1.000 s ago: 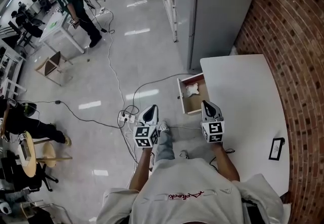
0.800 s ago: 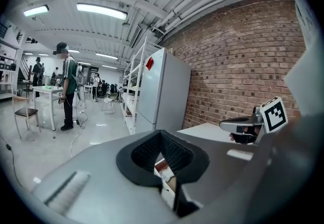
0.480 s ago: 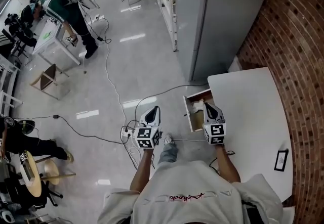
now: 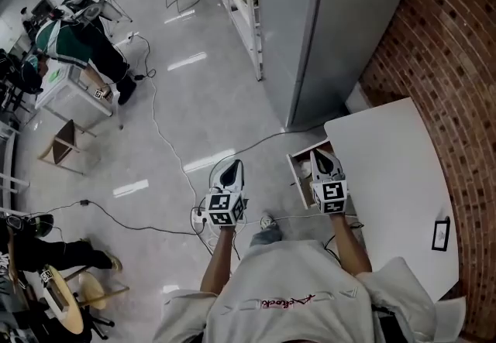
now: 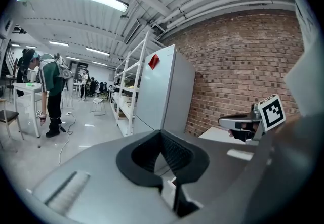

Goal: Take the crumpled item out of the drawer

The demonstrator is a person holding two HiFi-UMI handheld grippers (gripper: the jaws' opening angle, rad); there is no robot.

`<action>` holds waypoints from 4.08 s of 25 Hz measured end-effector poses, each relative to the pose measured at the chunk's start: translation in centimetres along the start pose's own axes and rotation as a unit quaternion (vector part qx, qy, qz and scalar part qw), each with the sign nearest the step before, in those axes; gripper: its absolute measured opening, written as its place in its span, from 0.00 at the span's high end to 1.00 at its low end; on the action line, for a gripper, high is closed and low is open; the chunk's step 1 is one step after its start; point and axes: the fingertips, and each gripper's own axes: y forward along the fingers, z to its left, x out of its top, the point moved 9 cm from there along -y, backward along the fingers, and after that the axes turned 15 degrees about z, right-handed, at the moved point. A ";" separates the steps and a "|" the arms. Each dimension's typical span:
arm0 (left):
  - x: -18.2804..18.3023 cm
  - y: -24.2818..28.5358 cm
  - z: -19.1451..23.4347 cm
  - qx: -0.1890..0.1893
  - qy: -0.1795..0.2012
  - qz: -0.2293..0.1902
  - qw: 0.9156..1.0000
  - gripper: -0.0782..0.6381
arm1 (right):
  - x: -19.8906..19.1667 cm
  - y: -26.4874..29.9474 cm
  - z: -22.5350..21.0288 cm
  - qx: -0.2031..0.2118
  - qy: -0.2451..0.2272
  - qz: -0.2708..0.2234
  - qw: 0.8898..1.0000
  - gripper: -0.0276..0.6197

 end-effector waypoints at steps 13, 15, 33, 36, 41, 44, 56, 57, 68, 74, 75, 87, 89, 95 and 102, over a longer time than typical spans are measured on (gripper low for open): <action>-2.4 4.3 1.1 -0.034 -0.013 0.044 0.998 0.88 | -2.2 2.6 -0.9 -0.014 0.005 0.048 0.999 0.94; -3.1 4.8 0.7 -0.035 -0.013 0.055 0.998 0.88 | -2.9 2.7 -1.2 -0.010 0.008 0.055 0.998 0.94; -10.5 10.8 -4.7 -0.023 -0.046 0.130 0.990 0.88 | -14.5 5.8 -3.9 0.052 0.042 0.141 0.988 0.94; -12.7 11.7 -4.9 -0.018 -0.058 0.144 0.988 0.88 | -17.2 6.5 -3.7 0.065 0.047 0.159 0.984 0.94; -16.2 13.2 -5.5 -0.020 -0.068 0.165 0.984 0.88 | -21.5 7.5 -3.5 0.070 0.059 0.190 0.977 0.94; -17.8 14.3 -5.7 -0.025 -0.076 0.171 0.982 0.88 | -23.3 8.4 -3.4 0.070 0.058 0.209 0.974 0.94; -24.2 18.5 -7.2 -0.066 -0.096 0.199 0.973 0.88 | -28.7 10.7 -3.3 0.037 0.079 0.254 0.963 0.94; -24.5 18.9 -7.2 -0.069 -0.095 0.200 0.973 0.88 | -29.0 11.0 -3.3 0.034 0.080 0.257 0.963 0.94; -26.3 22.2 -6.2 -0.090 -0.080 0.210 0.970 0.88 | -31.2 14.8 -3.9 0.032 0.104 0.287 0.952 0.94; -27.1 22.3 -6.8 -0.100 -0.084 0.217 0.968 0.88 | -31.2 18.8 -4.8 0.039 0.117 0.307 0.944 0.93; -27.2 22.3 -7.0 -0.100 -0.087 0.218 0.967 0.88 | -31.1 19.5 -5.1 0.040 0.118 0.309 0.943 0.93; -27.6 21.7 -5.8 -0.091 -0.089 0.221 0.967 0.88 | -33.4 25.8 -7.8 0.005 0.115 0.370 0.922 0.74; -27.8 21.7 -5.8 -0.090 -0.089 0.222 0.967 0.88 | -34.1 26.4 -8.3 0.000 0.118 0.381 0.917 0.74; -28.2 21.4 -5.9 -0.091 -0.088 0.226 0.966 0.88 | -34.7 27.0 -9.0 0.003 0.129 0.397 0.909 0.74; -28.6 21.6 -6.2 -0.091 -0.088 0.230 0.965 0.88 | -36.8 27.4 -8.9 0.034 0.148 0.425 0.893 0.74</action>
